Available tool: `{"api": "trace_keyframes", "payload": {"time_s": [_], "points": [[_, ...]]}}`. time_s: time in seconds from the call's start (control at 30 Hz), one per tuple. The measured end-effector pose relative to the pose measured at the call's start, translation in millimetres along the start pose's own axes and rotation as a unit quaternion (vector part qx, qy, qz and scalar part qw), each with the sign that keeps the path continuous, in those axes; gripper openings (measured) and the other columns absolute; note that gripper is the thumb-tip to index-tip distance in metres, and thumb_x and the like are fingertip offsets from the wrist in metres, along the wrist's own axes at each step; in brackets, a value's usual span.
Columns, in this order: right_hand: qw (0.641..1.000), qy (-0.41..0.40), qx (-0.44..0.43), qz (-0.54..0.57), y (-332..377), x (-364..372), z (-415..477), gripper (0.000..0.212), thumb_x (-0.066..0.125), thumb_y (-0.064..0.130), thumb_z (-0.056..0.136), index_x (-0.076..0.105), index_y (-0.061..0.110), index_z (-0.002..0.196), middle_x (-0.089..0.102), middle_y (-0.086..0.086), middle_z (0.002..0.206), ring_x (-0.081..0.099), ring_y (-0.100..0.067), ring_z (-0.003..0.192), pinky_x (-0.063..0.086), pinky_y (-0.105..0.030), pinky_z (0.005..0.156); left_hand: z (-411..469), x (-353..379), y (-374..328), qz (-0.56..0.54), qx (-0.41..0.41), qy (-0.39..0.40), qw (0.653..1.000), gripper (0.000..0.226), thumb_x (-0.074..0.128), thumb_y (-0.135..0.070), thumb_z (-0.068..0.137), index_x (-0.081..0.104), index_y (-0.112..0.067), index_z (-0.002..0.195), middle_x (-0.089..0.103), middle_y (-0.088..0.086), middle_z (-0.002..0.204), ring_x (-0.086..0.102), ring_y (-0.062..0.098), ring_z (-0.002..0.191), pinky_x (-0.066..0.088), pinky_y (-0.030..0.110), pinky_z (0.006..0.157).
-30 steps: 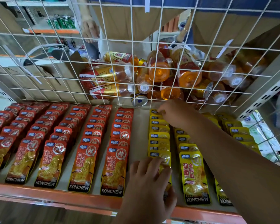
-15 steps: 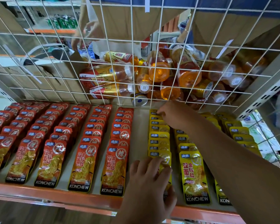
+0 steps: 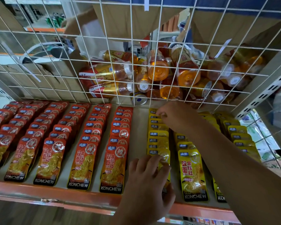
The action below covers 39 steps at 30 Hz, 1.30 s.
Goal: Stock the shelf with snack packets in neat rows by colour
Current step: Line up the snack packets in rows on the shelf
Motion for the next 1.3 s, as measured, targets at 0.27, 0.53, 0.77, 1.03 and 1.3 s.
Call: {"api": "trace_keyframes", "payload": {"time_s": [0.27, 0.53, 0.77, 1.03, 1.3], "points": [[0.999, 0.026, 0.017, -0.012, 1, 13, -5, 0.027, 0.064, 0.025, 0.091, 0.073, 0.033, 0.116, 0.069, 0.002, 0.121, 0.065, -0.018, 0.104, 0.055, -0.038, 0.086, 0, -1, -1, 0.003, 0.003, 0.0, 1.0, 0.039, 0.071, -0.041, 0.076, 0.07, -0.023, 0.11, 0.059, -0.001, 0.13, 0.054, 0.021, 0.117, 0.044, 0.043, 0.091], [0.999, 0.027, 0.021, -0.007, -2, 19, -5, 0.025, 0.06, 0.027, 0.093, 0.074, 0.035, 0.111, 0.069, 0.005, 0.123, 0.065, -0.018, 0.107, 0.055, -0.04, 0.088, 0, 0, -1, 0.008, 0.007, 0.0, 1.0, 0.037, 0.071, -0.041, 0.078, 0.072, -0.021, 0.109, 0.06, -0.001, 0.128, 0.056, 0.022, 0.115, 0.045, 0.044, 0.089], [0.999, 0.017, 0.028, 0.009, -1, 15, -10, 0.015, 0.063, 0.026, 0.089, 0.077, 0.03, 0.09, 0.07, 0.006, 0.102, 0.066, -0.018, 0.089, 0.057, -0.04, 0.078, 0, -1, -1, 0.008, 0.007, 0.002, 1.0, 0.036, 0.07, -0.041, 0.08, 0.072, -0.021, 0.109, 0.06, -0.003, 0.128, 0.055, 0.021, 0.116, 0.045, 0.044, 0.09], [0.999, 0.031, 0.021, -0.008, 4, 17, -11, 0.013, 0.064, 0.021, 0.091, 0.074, 0.019, 0.084, 0.065, -0.001, 0.093, 0.064, -0.02, 0.082, 0.055, -0.038, 0.073, -1, 1, -1, 0.004, 0.003, 0.006, 1.0, 0.038, 0.069, -0.041, 0.079, 0.072, -0.021, 0.111, 0.06, -0.001, 0.13, 0.055, 0.023, 0.116, 0.042, 0.042, 0.091], [0.999, 0.019, 0.019, -0.018, 4, 16, -12, 0.008, 0.065, 0.017, 0.088, 0.072, 0.02, 0.086, 0.065, 0.0, 0.094, 0.063, -0.02, 0.081, 0.055, -0.038, 0.072, -1, 0, -1, 0.008, 0.005, 0.003, 1.0, 0.039, 0.07, -0.042, 0.078, 0.072, -0.021, 0.111, 0.06, -0.001, 0.13, 0.055, 0.022, 0.116, 0.043, 0.042, 0.091]]}}
Point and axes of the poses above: each hand's wrist, its own z-axis towards the middle knuckle, its own x-axis out of the palm, y = z × x, the point moved 10 cm from there along z, towards the middle knuckle
